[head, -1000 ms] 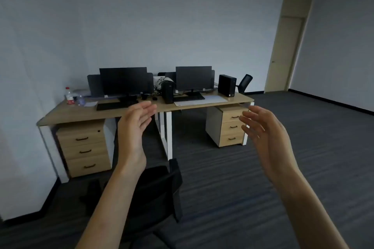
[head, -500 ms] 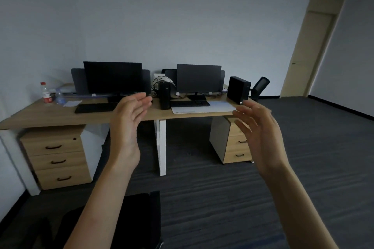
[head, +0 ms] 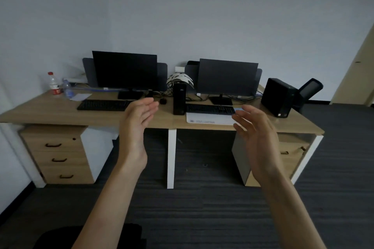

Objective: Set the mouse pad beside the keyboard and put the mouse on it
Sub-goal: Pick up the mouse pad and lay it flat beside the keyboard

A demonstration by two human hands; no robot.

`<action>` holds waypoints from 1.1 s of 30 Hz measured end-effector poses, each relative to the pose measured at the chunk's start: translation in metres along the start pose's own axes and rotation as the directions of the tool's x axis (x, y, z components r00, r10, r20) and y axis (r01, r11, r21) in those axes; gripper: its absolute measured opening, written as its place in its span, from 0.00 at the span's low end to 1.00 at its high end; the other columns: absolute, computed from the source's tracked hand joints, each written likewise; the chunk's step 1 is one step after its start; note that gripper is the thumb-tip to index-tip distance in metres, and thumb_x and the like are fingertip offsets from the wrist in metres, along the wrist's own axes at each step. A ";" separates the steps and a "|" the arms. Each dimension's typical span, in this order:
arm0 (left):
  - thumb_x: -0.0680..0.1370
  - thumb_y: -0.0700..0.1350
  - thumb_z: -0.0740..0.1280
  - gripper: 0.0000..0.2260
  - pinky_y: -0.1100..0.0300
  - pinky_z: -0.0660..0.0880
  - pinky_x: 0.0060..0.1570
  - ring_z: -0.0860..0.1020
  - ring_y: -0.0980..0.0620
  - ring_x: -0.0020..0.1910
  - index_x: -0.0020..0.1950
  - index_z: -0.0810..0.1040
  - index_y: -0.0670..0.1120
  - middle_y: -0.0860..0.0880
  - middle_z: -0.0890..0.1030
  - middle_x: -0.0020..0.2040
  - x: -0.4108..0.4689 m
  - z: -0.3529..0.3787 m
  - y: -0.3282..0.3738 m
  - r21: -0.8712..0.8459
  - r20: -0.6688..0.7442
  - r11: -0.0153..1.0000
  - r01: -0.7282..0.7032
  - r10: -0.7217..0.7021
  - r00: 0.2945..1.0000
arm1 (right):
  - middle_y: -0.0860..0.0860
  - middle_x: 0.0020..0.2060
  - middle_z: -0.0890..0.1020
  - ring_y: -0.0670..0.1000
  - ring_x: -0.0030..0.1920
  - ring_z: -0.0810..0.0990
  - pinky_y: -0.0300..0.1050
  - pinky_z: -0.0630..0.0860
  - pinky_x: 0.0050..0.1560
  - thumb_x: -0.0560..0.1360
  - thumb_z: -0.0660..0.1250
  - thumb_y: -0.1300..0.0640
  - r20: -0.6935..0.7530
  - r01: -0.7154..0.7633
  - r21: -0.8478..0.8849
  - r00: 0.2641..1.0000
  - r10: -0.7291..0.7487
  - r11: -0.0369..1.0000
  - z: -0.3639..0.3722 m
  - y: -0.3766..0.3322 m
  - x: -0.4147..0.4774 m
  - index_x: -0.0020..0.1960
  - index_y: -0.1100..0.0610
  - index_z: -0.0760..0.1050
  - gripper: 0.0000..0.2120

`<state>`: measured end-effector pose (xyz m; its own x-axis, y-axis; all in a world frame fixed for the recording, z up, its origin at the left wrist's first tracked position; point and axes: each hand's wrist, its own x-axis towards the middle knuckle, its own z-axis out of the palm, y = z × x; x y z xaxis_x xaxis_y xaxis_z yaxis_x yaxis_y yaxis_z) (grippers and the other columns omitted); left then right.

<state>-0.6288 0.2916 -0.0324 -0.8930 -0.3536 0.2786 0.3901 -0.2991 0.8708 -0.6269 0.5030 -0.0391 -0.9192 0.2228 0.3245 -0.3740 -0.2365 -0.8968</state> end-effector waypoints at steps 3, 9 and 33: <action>0.77 0.43 0.58 0.10 0.65 0.75 0.51 0.82 0.59 0.48 0.47 0.79 0.50 0.51 0.83 0.47 0.061 0.023 -0.033 -0.002 -0.002 0.999 -0.033 0.033 0.999 | 0.49 0.46 0.81 0.49 0.53 0.80 0.45 0.73 0.57 0.77 0.57 0.55 0.008 0.029 0.018 1.000 -0.029 0.999 0.000 0.027 0.070 0.52 0.51 0.77 0.10; 0.77 0.43 0.56 0.11 0.64 0.74 0.52 0.81 0.57 0.51 0.47 0.78 0.50 0.51 0.82 0.48 0.198 0.069 -0.084 0.021 -0.023 0.998 -0.067 0.067 0.997 | 0.47 0.43 0.82 0.49 0.53 0.80 0.46 0.74 0.58 0.77 0.57 0.56 0.036 0.054 0.055 0.998 -0.056 0.997 0.013 0.070 0.225 0.50 0.51 0.77 0.10; 0.78 0.44 0.55 0.12 0.63 0.71 0.54 0.79 0.57 0.53 0.49 0.78 0.50 0.51 0.82 0.50 0.636 0.129 -0.318 0.243 -0.175 0.966 0.090 -0.048 0.983 | 0.48 0.49 0.83 0.45 0.55 0.80 0.42 0.73 0.57 0.76 0.57 0.56 0.039 -0.151 0.052 0.988 0.149 0.987 0.060 0.305 0.692 0.48 0.48 0.80 0.12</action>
<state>-1.3499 0.2760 -0.0796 -0.8574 -0.4887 0.1614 0.2415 -0.1051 0.9647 -1.3846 0.5287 -0.0695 -0.9689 0.1478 0.1985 -0.2365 -0.3166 -0.9186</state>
